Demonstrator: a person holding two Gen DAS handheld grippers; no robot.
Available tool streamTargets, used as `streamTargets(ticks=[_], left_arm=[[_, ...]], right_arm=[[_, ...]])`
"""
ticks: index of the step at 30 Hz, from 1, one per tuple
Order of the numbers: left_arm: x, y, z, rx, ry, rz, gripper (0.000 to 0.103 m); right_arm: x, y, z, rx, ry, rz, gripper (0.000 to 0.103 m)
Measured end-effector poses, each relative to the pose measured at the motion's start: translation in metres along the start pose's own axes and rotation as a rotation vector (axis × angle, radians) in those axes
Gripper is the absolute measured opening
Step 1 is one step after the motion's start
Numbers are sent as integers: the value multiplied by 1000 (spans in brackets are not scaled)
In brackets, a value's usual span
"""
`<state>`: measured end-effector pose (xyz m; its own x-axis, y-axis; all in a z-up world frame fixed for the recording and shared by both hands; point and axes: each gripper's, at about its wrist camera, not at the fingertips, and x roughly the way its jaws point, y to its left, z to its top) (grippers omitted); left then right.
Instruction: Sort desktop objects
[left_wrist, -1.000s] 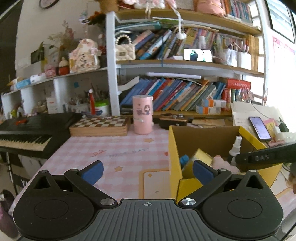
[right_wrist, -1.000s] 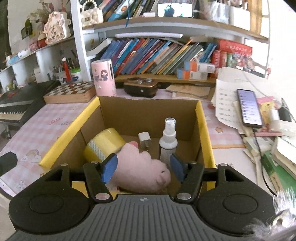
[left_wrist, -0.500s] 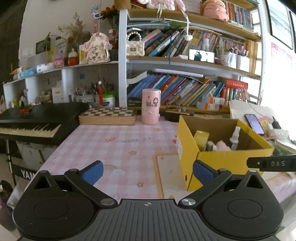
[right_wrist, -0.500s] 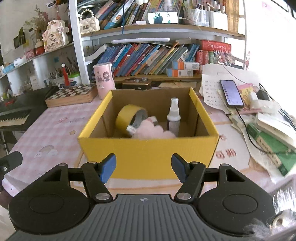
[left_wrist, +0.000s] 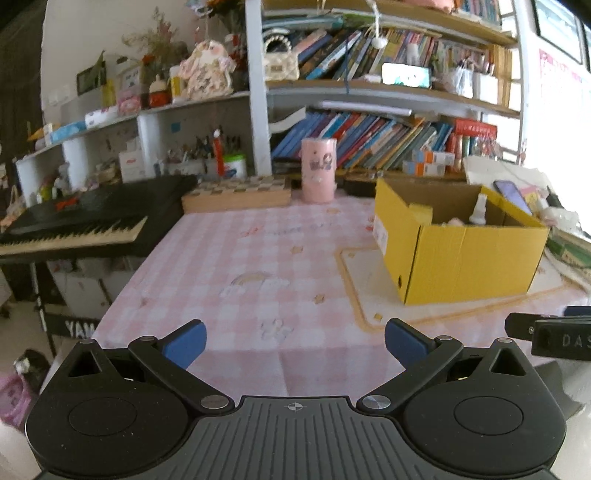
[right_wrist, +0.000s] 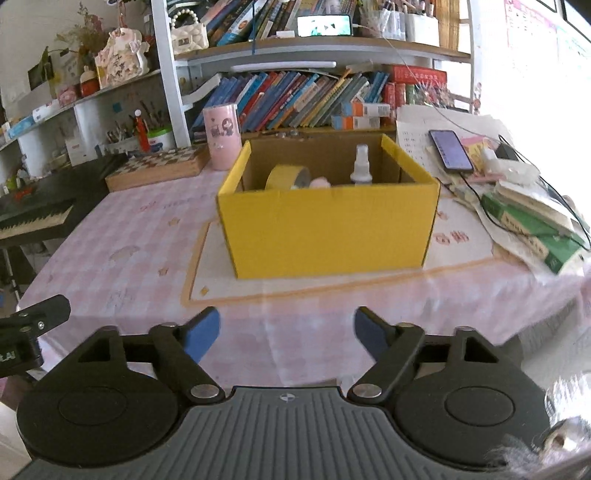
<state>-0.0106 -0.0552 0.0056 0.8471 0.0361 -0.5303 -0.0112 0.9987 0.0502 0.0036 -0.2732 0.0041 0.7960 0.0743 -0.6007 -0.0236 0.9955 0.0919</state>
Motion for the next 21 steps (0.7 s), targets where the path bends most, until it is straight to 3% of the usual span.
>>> streamTargets(ticks=[6, 21], left_arm=[[-12, 10, -17, 18, -1, 20, 103], [-25, 18, -28, 17, 2, -14, 103]], right_arm=[[-15, 21, -25, -27, 11, -10, 97], [-31, 38, -43, -44, 25, 4, 100]])
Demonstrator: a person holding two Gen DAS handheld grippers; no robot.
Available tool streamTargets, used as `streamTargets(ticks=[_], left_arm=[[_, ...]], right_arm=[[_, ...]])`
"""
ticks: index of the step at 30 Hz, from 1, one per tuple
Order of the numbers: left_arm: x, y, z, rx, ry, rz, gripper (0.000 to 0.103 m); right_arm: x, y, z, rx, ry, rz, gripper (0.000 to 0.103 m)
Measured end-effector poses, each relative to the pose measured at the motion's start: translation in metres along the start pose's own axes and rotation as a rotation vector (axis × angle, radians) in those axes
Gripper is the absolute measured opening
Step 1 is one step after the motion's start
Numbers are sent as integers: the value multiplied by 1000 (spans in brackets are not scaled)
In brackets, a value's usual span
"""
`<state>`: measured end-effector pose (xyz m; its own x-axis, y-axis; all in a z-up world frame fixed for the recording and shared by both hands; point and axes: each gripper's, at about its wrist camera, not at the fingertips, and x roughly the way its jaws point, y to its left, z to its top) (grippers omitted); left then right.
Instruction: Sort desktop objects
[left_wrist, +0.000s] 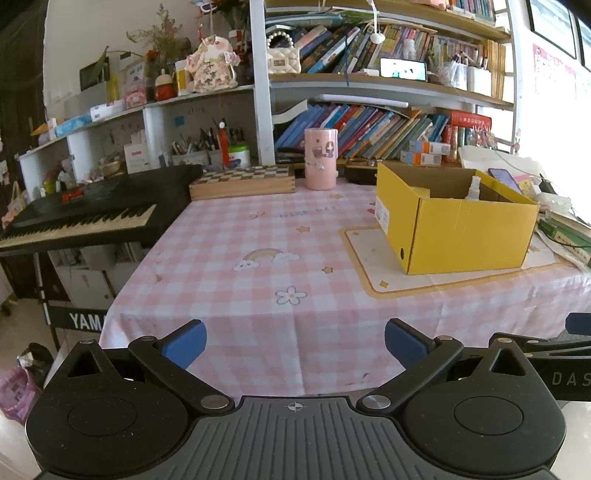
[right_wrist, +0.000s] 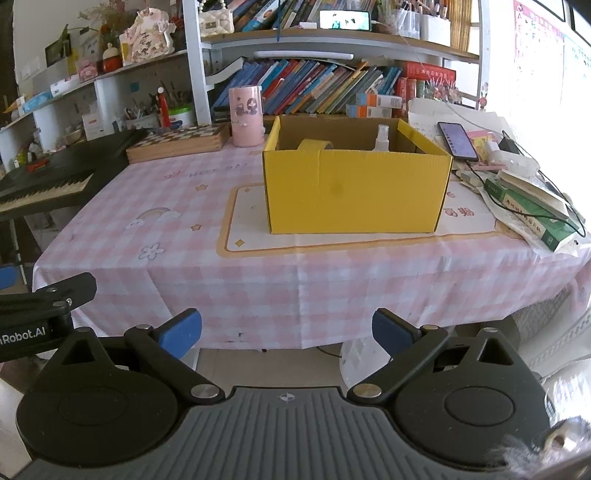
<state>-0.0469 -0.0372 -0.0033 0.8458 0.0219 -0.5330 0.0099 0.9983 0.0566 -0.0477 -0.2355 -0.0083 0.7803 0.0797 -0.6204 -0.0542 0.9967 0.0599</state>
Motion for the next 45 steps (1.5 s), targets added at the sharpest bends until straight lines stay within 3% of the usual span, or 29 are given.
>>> streamTargets(ticks=[28, 45], left_arm=[[-3, 2, -4, 6, 7, 15, 103], [-1, 3, -4, -5, 4, -18, 103]], right_arm=[[-4, 8, -1, -10, 12, 22, 100], [3, 6, -1, -7, 32, 29, 100]])
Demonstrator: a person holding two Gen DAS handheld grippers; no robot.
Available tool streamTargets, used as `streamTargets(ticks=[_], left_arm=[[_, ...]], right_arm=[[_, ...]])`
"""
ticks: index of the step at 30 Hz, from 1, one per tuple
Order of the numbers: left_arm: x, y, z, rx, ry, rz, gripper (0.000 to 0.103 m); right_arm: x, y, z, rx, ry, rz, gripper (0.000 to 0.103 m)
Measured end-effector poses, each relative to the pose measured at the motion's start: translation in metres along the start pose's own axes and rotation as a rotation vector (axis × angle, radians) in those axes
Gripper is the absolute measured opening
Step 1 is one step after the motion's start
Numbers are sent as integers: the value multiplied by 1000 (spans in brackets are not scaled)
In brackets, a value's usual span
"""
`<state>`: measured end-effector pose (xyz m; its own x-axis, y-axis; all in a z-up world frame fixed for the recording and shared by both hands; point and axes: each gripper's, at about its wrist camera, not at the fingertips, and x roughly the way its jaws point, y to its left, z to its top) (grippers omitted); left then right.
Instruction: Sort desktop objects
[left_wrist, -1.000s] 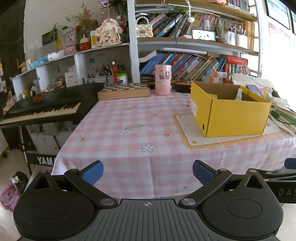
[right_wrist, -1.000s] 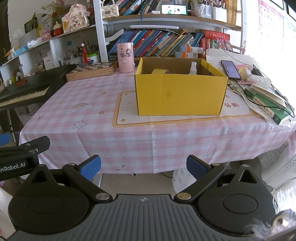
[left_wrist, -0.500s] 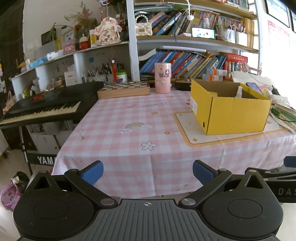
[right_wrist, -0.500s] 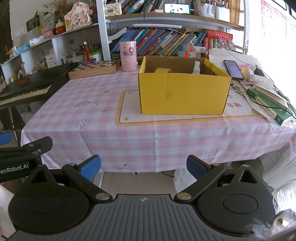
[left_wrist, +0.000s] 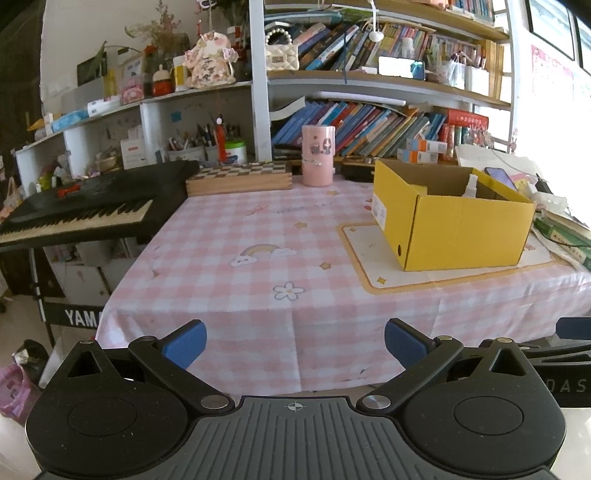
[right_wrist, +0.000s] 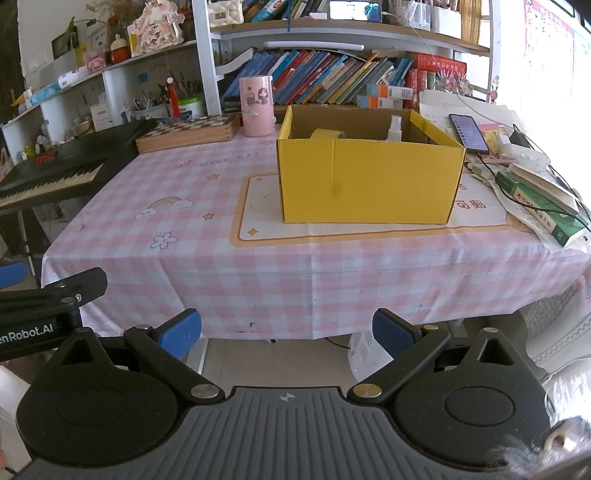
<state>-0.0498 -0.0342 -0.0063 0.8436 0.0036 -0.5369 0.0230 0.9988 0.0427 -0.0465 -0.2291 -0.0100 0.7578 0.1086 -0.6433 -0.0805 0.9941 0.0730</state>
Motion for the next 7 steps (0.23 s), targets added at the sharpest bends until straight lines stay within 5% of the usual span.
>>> streamTargets(ticks=[7], left_arm=[[-2, -2, 1, 13, -19, -2, 103]], right_arm=[[3, 0, 0, 13, 11, 2, 100]])
